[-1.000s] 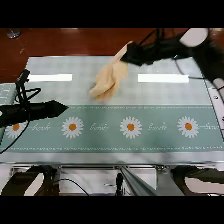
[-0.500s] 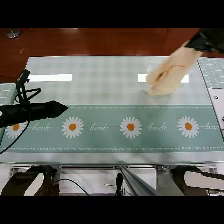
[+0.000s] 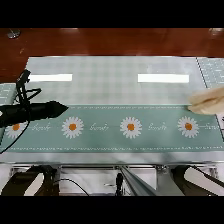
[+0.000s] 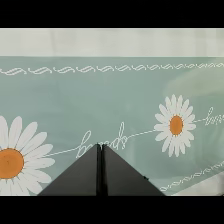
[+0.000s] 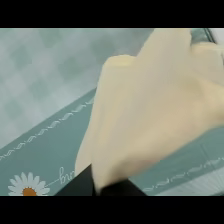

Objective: Fold the shirts.

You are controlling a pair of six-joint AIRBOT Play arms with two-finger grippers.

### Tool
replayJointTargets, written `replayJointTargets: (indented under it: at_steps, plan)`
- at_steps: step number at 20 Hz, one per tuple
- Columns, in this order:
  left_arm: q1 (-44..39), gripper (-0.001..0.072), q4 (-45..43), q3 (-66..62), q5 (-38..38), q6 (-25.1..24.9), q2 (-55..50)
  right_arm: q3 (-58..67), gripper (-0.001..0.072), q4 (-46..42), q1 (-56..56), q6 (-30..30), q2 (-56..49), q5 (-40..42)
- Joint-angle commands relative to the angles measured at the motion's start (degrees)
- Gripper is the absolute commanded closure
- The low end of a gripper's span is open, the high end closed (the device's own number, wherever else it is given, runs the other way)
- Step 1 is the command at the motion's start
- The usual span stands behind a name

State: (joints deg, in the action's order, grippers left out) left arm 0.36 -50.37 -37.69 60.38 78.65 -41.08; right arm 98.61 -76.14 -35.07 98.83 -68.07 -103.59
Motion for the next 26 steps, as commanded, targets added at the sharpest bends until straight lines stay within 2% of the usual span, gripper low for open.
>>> replayJointTargets:
  at_steps: [1, 2, 5, 7, 8, 9, 10, 11, 12, 14, 15, 16, 17, 18, 19, 20, 21, 22, 24, 25, 26]
  plan:
    - [-0.02, 0.0684, -0.02, 0.02, -0.02, -0.24, -0.04, -13.60, 0.0692, -2.93, -11.04, -0.92, 9.11, 2.21]
    - [-0.02, 0.0684, -0.02, 0.02, -0.02, -0.24, -0.07, -17.70, 0.0692, -4.48, -14.08, -0.83, 11.82, 3.69]
    - [-0.02, 0.0684, 0.00, 0.07, -0.33, -0.22, -0.07, -30.08, 0.0691, -17.14, -21.66, 0.46, 20.02, 7.13]
    - [-0.02, 0.0684, 0.00, 0.13, -1.01, -0.22, -0.26, -37.38, 0.0687, -23.54, -23.65, 6.14, 24.76, 7.63]
    - [-0.02, 0.0684, 0.00, 0.13, -1.29, -0.22, -0.46, -41.29, 0.0528, -26.49, -23.74, 8.81, 26.80, 7.52]
    - [-0.02, 0.0684, 0.00, 0.13, -1.46, -0.22, -0.63, -44.54, 0.0180, -28.65, -23.74, 9.70, 28.30, 7.50]
    - [-0.02, 0.0684, 0.00, 0.13, -1.51, -0.22, -0.85, -47.19, 0.0088, -29.75, -23.74, 9.44, 29.29, 8.04]
    - [-0.02, 0.0684, 0.00, 0.13, -1.68, -0.22, -1.03, -48.13, 0.0089, -28.59, -23.74, 9.92, 29.49, 8.85]
    - [-0.02, 0.0684, -0.04, 0.13, -2.80, -0.26, -1.25, -47.84, 0.0089, -23.12, -23.74, 10.12, 29.33, 11.45]
    - [0.39, 0.0685, -0.42, -0.15, -7.72, -4.04, -1.66, -46.21, 0.0097, -6.95, -23.74, 6.75, 29.29, 20.35]
    - [1.27, 0.0685, -0.42, -1.22, -9.86, -4.04, -2.10, -45.42, 0.0226, 3.72, -23.67, 4.55, 29.29, 26.47]
    - [2.69, 0.0685, -0.39, -3.91, -10.25, -4.04, -3.28, -45.22, 0.0513, 15.61, -23.67, -0.35, 29.29, 32.33]
    - [3.89, 0.0685, -0.35, -7.45, -9.53, -4.02, -4.87, -45.22, 0.0690, 28.68, -23.15, -9.31, 28.98, 37.42]
    - [4.37, 0.0685, -0.13, -12.13, -8.44, -4.04, -7.06, -45.22, 0.0691, 38.16, -20.46, -16.33, 28.04, 40.33]
    - [3.98, 0.0685, 0.20, -16.61, -7.37, -4.04, -9.25, -45.22, 0.0691, 44.19, -15.76, -20.90, 26.56, 41.22]
    - [2.27, 0.0686, 0.50, -22.73, -5.49, -4.07, -12.48, -45.22, 0.0691, 45.68, -8.39, -24.28, 24.68, 41.22]
    - [-0.13, 0.0686, 0.22, -27.82, -3.72, -4.35, -15.32, -45.22, 0.0691, 42.23, 0.79, -25.31, 22.58, 41.20]
    - [-3.32, 0.0686, -0.55, -32.52, -2.12, -6.16, -18.12, -45.22, 0.0691, 34.91, 10.73, -24.98, 20.09, 41.18]
    - [-10.67, 0.0686, -7.06, -35.91, -1.44, -6.97, -20.46, -45.22, 0.0691, 13.75, 29.33, -19.76, 14.34, 40.39]
    - [-14.03, 0.0686, -12.59, -34.62, -2.27, -4.59, -20.74, -45.22, 0.0690, 2.05, 36.94, -15.58, 11.19, 39.56]
    - [-16.94, 0.0686, -20.13, -31.56, -3.54, 0.81, -21.11, -45.22, 0.0690, -8.41, 42.60, -9.18, 8.28, 38.77]
